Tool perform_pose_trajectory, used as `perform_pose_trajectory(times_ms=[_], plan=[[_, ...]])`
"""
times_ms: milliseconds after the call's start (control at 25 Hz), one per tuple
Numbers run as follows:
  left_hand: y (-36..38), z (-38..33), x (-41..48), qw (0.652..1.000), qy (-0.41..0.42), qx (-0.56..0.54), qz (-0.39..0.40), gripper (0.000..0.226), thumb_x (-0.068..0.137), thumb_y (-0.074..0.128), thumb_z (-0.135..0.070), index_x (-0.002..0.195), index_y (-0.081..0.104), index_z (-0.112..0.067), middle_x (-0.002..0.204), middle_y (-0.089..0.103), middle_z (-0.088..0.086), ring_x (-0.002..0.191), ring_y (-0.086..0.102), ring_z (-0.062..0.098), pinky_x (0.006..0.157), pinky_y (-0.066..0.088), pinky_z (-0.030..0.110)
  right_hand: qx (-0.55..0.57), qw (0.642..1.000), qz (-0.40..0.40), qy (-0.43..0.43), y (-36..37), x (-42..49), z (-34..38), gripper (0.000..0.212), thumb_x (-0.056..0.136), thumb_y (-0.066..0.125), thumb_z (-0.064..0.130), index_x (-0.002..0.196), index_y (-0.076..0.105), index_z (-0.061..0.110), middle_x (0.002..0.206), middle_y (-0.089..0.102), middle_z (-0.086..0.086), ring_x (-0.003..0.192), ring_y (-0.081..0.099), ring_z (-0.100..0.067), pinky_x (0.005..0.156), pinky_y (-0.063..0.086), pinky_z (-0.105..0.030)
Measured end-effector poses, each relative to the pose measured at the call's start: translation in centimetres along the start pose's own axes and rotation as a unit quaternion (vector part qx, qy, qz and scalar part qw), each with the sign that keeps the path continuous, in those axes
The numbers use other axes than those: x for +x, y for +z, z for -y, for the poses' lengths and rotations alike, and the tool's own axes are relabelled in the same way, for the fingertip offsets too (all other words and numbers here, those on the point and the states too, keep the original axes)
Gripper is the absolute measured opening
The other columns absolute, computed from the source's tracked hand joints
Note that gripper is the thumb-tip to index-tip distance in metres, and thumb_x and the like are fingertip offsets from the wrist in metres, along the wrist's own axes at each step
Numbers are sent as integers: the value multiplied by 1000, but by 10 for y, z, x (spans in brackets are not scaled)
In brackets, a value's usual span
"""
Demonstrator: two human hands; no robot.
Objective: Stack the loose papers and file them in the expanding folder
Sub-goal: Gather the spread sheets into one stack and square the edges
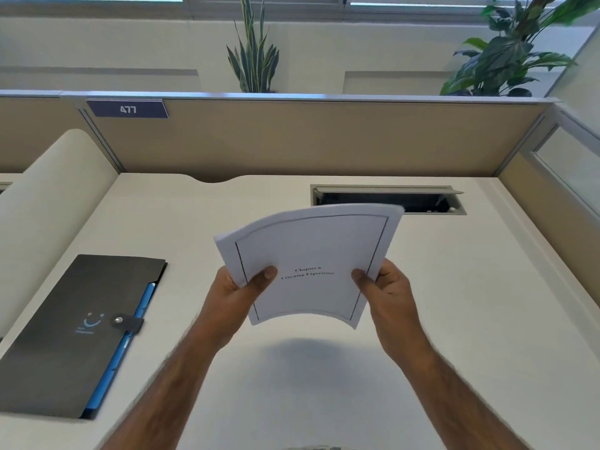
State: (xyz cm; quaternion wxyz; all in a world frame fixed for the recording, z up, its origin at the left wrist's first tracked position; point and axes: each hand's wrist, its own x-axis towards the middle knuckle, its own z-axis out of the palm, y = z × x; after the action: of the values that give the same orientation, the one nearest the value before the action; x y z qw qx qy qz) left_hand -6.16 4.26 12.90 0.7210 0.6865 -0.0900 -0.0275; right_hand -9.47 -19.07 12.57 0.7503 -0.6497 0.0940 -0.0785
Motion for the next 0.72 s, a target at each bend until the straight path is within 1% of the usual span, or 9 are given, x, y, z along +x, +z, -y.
perform_pose_trajectory(times_ms=[80, 120, 240, 320, 400, 480, 600, 640, 720], plan=[[-1, 17, -5, 999, -41, 28, 5, 28, 92, 70, -21, 93, 80, -47, 97, 81, -12, 92, 76, 5, 82, 59, 34, -40, 998, -4, 44, 5, -6, -15, 36, 94, 54, -8, 107, 68, 22, 96, 78, 9, 92, 72, -11, 70, 56, -19], [2, 21, -7, 998, -53, 42, 13, 33, 96, 68, -18, 95, 79, -50, 100, 81, -14, 95, 75, 5, 85, 59, 34, -45, 997, -8, 64, 8, -9, -22, 37, 94, 51, -9, 105, 68, 22, 92, 78, 12, 87, 72, -7, 67, 55, -17], [9, 26, -10, 996, -54, 71, 19, 47, 102, 58, -15, 99, 74, -59, 104, 79, -20, 101, 72, 0, 90, 55, 23, -59, 995, -30, 68, 9, -15, -32, 30, 97, 46, -6, 106, 69, 12, 82, 76, 15, 77, 69, 0, 62, 52, -12], [9, 22, -9, 997, -44, 62, 7, 45, 101, 60, -16, 97, 75, -59, 100, 79, -21, 97, 72, -1, 88, 56, 21, -66, 996, -48, 46, 7, -14, -29, 28, 97, 47, -5, 108, 68, 9, 81, 74, 15, 75, 67, 2, 63, 50, -11], [4, 26, -7, 998, -40, 45, -11, 27, 96, 68, -23, 99, 78, -48, 101, 81, -13, 97, 74, 7, 86, 58, 25, -66, 996, -55, 36, 5, -12, -28, 28, 95, 49, -6, 108, 67, 12, 85, 74, 11, 75, 67, 2, 63, 50, -11], [0, 43, -7, 996, -76, 24, -27, 16, 86, 73, -32, 100, 80, -31, 102, 82, -2, 98, 76, 19, 83, 61, 30, -87, 993, -47, 68, 5, -11, -36, 31, 92, 52, -4, 105, 68, 19, 90, 75, 3, 79, 68, -4, 63, 53, -15], [1, 73, -11, 987, -147, 44, -36, 35, 82, 75, -45, 103, 79, -17, 103, 81, 7, 101, 75, 34, 88, 61, 48, -124, 983, -53, 121, 8, -14, -59, 25, 92, 53, 0, 95, 67, 20, 87, 74, 2, 78, 66, -16, 65, 52, -24], [1, 79, -11, 985, -157, 50, -43, 33, 85, 75, -43, 103, 79, -16, 102, 81, 8, 101, 75, 34, 87, 61, 49, -133, 981, -59, 125, 7, -13, -65, 22, 94, 54, 2, 94, 66, 20, 88, 74, 2, 78, 66, -16, 66, 52, -26], [-4, 85, -6, 981, -180, 36, -65, 20, 93, 74, -31, 103, 79, -15, 100, 82, 6, 96, 78, 29, 81, 64, 41, -151, 979, -59, 124, 8, -7, -74, 14, 94, 55, 6, 92, 66, 14, 85, 72, 0, 74, 65, -19, 65, 53, -31]])
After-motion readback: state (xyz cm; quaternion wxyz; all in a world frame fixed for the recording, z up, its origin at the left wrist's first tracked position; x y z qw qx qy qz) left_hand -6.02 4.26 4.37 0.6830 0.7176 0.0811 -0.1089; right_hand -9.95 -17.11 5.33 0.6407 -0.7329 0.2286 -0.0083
